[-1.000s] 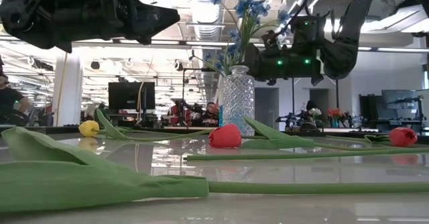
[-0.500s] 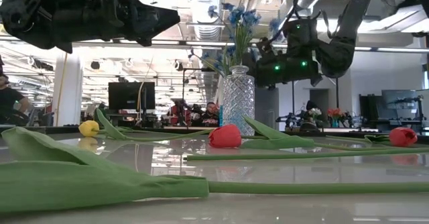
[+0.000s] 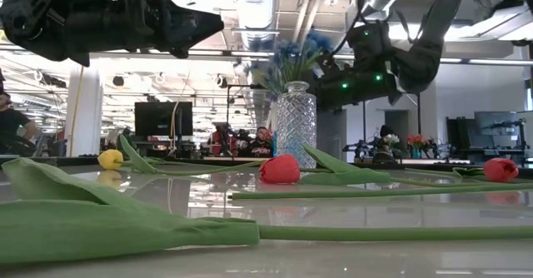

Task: Sort flowers into vase by color
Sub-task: Put the bottom black flower into the blue vase

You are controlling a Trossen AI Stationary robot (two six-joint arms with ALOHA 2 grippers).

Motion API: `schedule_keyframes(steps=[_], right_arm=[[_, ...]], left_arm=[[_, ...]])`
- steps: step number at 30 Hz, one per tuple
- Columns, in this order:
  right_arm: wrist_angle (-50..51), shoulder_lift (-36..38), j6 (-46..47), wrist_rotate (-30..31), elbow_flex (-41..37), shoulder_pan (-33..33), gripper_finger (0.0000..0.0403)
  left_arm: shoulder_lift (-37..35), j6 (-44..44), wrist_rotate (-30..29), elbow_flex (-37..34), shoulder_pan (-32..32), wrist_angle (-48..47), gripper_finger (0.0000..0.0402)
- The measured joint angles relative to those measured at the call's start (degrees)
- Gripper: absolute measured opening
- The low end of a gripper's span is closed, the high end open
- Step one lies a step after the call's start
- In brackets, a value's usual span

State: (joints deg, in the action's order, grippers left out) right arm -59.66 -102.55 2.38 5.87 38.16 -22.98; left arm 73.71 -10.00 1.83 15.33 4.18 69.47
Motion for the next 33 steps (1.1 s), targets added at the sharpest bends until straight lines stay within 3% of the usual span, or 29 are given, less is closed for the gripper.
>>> schedule_keyframes(steps=[12, 17, 24, 30, 33], right_arm=[[44.04, 14.74, -4.11, -3.50, 8.24, 0.07, 0.0256], [62.65, 21.19, -6.22, -3.31, 10.11, 0.49, 0.0260], [83.79, 27.83, -0.45, -3.03, 10.24, -0.99, 0.0260], [94.03, 28.68, -1.34, -3.53, 10.22, -0.02, 0.0260], [97.15, 28.68, -2.55, -7.40, 10.22, 1.81, 0.0260]], left_arm=[[0.00, 1.10, -1.11, 0.00, 1.81, -5.76, 0.0105], [0.00, 4.75, -1.12, 0.00, 4.28, -9.04, 0.0105], [0.00, 5.31, -1.14, 0.00, 5.69, -10.69, 0.0105], [0.00, 4.72, -1.82, 0.00, 5.69, -12.94, 0.0105], [0.00, 4.81, -2.52, 0.00, 5.71, -13.81, 0.0105]])
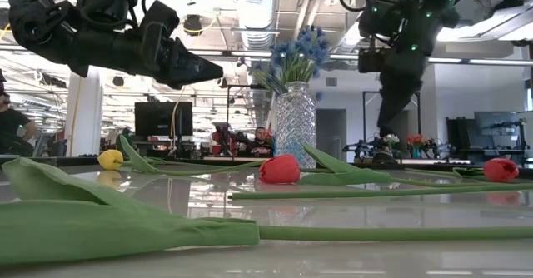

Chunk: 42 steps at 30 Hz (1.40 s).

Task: Sort flowers into vase by color
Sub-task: Put the bottom black flower into the blue vase

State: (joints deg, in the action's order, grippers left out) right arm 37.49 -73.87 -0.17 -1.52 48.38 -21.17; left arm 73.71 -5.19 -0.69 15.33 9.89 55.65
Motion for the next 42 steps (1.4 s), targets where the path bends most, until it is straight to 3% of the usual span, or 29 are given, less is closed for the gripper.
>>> schedule_keyframes(steps=[6, 12, 18, 21, 29, 38, 42], right_arm=[[1.11, 0.00, -3.34, -9.35, 0.00, 8.05, 0.0260], [0.34, -0.02, -3.53, -10.64, 0.00, 20.12, 0.0260], [-0.84, -0.43, 0.15, -9.74, 0.00, 31.81, 0.0260], [-1.03, -1.50, 5.01, -7.48, -0.02, 37.19, 0.0260], [-1.05, -8.86, 11.63, -1.70, -0.02, 46.93, 0.0260], [-1.13, -18.15, 17.64, -1.77, -0.02, 51.11, 0.0259], [-0.83, -21.07, 20.56, -0.68, 0.28, 52.77, 0.0229]], left_arm=[[0.00, -0.07, 0.05, 0.00, -0.02, -0.06, 0.0105], [0.00, -0.03, 1.16, 0.00, -0.02, -0.08, 0.0105], [0.00, -0.07, 13.85, 1.97, -0.18, -0.87, 0.0105], [0.00, -0.10, 16.24, 4.36, -0.83, -3.92, 0.0105], [0.11, -0.28, 16.14, 8.73, -5.20, -14.71, 0.0105], [0.22, 0.42, 9.83, 8.92, -15.20, -13.53, 0.0105], [0.26, 0.90, 5.96, 8.94, -18.56, -13.66, 0.0105]])
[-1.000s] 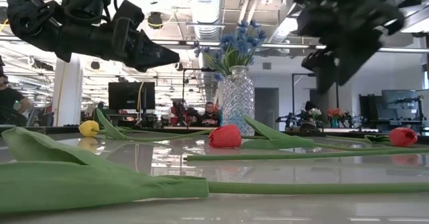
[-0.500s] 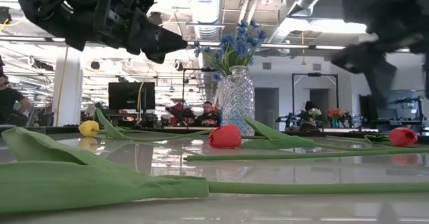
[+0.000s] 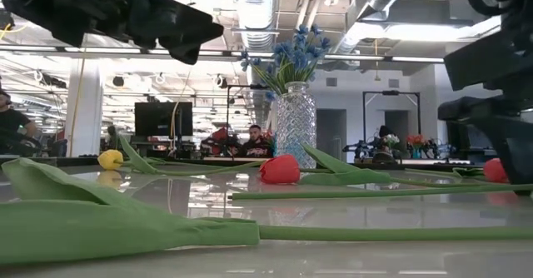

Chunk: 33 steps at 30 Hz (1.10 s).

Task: Sort flowers into vase by color
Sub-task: Put the bottom black flower into the blue vase

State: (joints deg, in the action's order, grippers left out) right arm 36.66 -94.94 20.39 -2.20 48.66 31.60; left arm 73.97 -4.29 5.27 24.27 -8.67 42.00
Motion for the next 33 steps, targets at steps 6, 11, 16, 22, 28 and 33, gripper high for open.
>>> schedule_keyframes(steps=[6, 11, 16, 22, 28, 33], right_arm=[[0.18, 0.19, 0.77, 0.20, -0.10, 1.05, 0.0101], [1.46, 2.64, -5.28, 2.68, 1.68, 0.36, 0.0025], [1.89, 2.37, -17.86, 11.35, 7.45, 0.20, 0.0034], [5.20, -0.23, -34.38, 24.62, 14.68, -0.18, 0.0027], [10.91, -2.65, -39.25, 32.24, 19.65, -1.61, 0.0029], [15.06, -4.83, -41.72, 35.10, 22.67, -2.14, 0.0030]], left_arm=[[3.10, 1.52, -2.89, 0.02, -3.60, 1.65, 0.0105], [9.95, 8.06, -2.97, 0.45, -4.15, 9.83, 0.0105], [17.75, 20.89, -2.33, 5.30, -2.65, 12.84, 0.0105], [27.60, 24.46, 7.30, 14.20, -2.21, 12.36, 0.0105], [34.29, 27.54, 9.63, 21.43, -2.46, 10.51, 0.0114], [38.33, 31.14, 9.43, 25.69, -1.95, 5.71, 0.0140]])
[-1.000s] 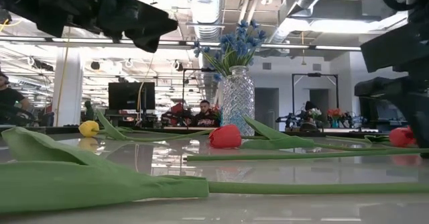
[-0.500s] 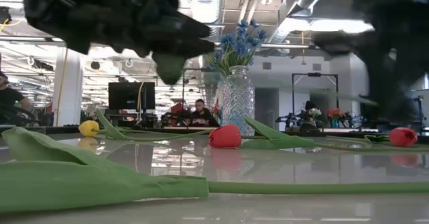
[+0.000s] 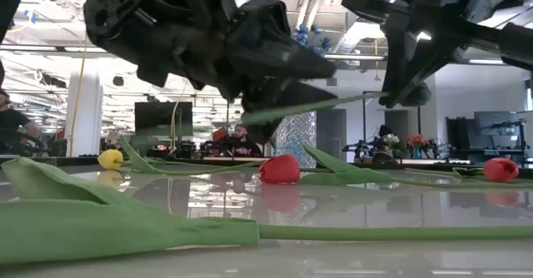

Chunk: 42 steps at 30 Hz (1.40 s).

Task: Sort flowers into vase by color
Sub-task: Put the bottom black flower into the blue vase

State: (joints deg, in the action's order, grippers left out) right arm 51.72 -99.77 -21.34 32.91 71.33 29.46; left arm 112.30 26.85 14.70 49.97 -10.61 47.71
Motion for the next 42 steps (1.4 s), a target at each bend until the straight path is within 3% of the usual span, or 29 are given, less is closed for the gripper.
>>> schedule_keyframes(steps=[7, 12, 24, 28, 35, 42], right_arm=[[3.10, -0.89, -0.38, 0.49, 1.13, -0.28, 0.0030], [3.47, -0.75, -3.63, 4.19, 1.16, -0.64, 0.0028], [3.59, -0.70, -7.59, 9.24, 1.16, -3.63, 0.0031], [3.53, -0.70, -9.10, 9.23, 1.16, -3.43, 0.0034], [3.38, -0.66, -9.54, 9.29, 1.16, -2.01, 0.0051], [3.11, -0.63, -13.17, 10.83, 1.16, -0.70, 0.0070]], left_arm=[[0.37, -0.03, -0.85, 1.74, 1.03, -4.77, 0.0168], [0.37, 1.46, -2.73, 1.78, 1.01, -6.23, 0.0169], [0.37, -1.23, 0.54, 1.78, 1.25, -6.25, 0.0167], [0.37, -2.16, 1.57, 1.78, 1.70, -7.00, 0.0134], [0.37, -3.28, 3.49, 1.75, 3.26, -7.36, 0.0014], [0.35, -3.28, 2.79, 1.74, 3.54, -7.02, 0.0002]])
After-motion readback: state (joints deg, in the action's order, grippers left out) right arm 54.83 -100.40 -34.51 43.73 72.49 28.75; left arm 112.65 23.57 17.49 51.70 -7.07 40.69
